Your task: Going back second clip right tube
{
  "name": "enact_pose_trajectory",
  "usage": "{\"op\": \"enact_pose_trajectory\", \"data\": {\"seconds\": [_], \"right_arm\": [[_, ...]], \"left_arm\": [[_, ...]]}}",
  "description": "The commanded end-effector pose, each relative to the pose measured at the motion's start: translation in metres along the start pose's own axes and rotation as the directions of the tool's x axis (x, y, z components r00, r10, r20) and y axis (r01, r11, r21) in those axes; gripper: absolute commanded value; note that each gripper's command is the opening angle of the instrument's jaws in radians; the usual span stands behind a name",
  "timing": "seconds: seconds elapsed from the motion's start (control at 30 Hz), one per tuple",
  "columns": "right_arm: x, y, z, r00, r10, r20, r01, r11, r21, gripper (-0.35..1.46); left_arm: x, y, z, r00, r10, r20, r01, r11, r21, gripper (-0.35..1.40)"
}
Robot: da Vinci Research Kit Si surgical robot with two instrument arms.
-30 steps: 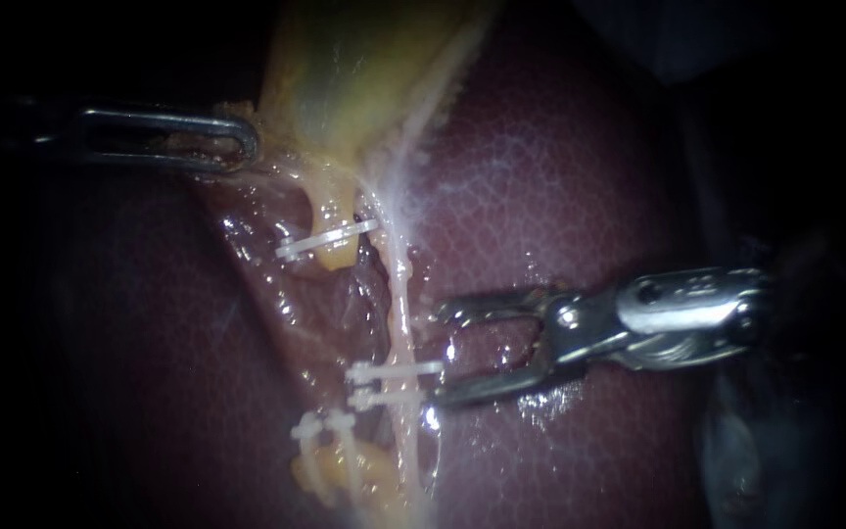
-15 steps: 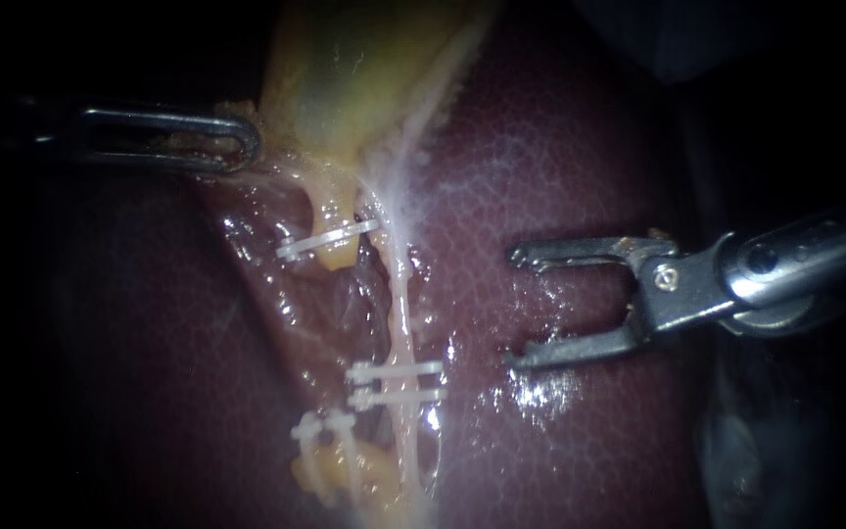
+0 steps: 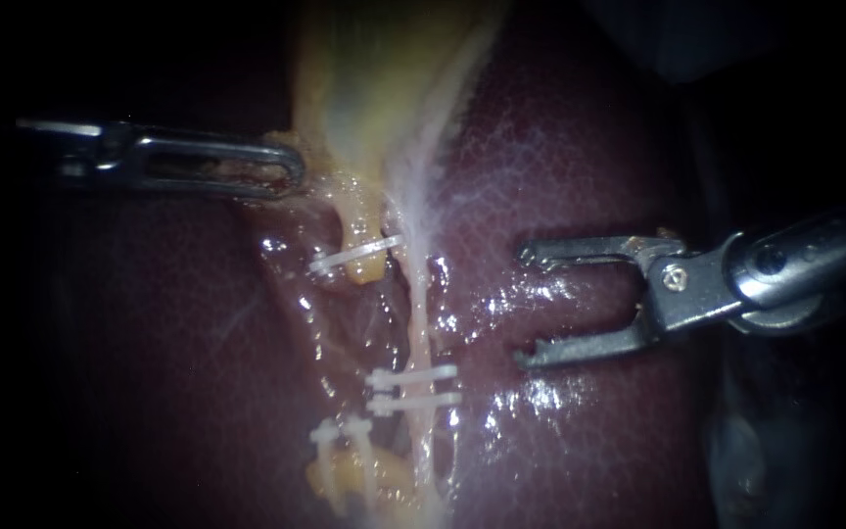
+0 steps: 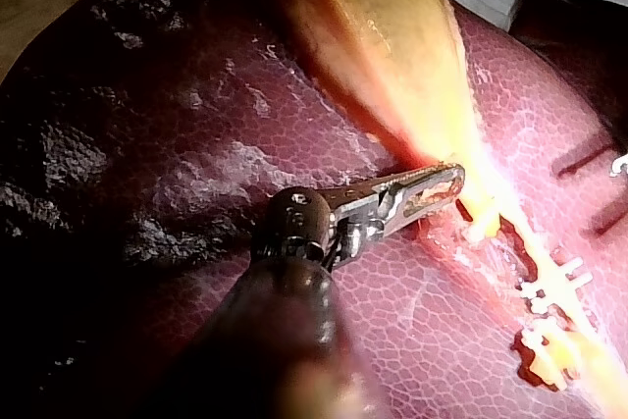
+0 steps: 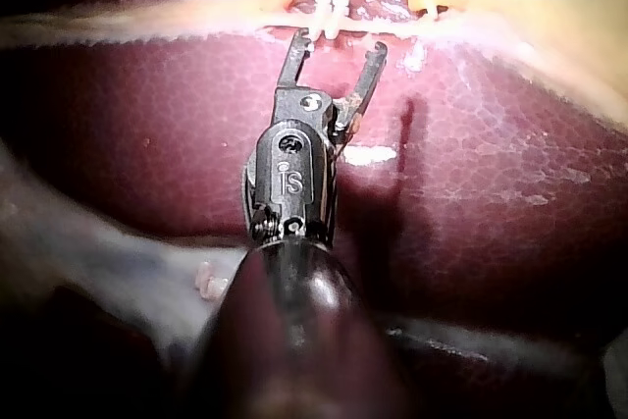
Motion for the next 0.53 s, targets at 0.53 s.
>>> {"op": "enact_pose_trajectory", "data": {"seconds": [0.53], "right_arm": [[-0.0001, 0.0001, 0.0, 1.0, 0.0, 0.0, 0.0, 1.0, 0.0, 0.5]], "left_arm": [[0.0, 0.0001, 0.0001, 1.0, -0.002, -0.005, 0.002, 1.0, 0.0, -0.35]]}}
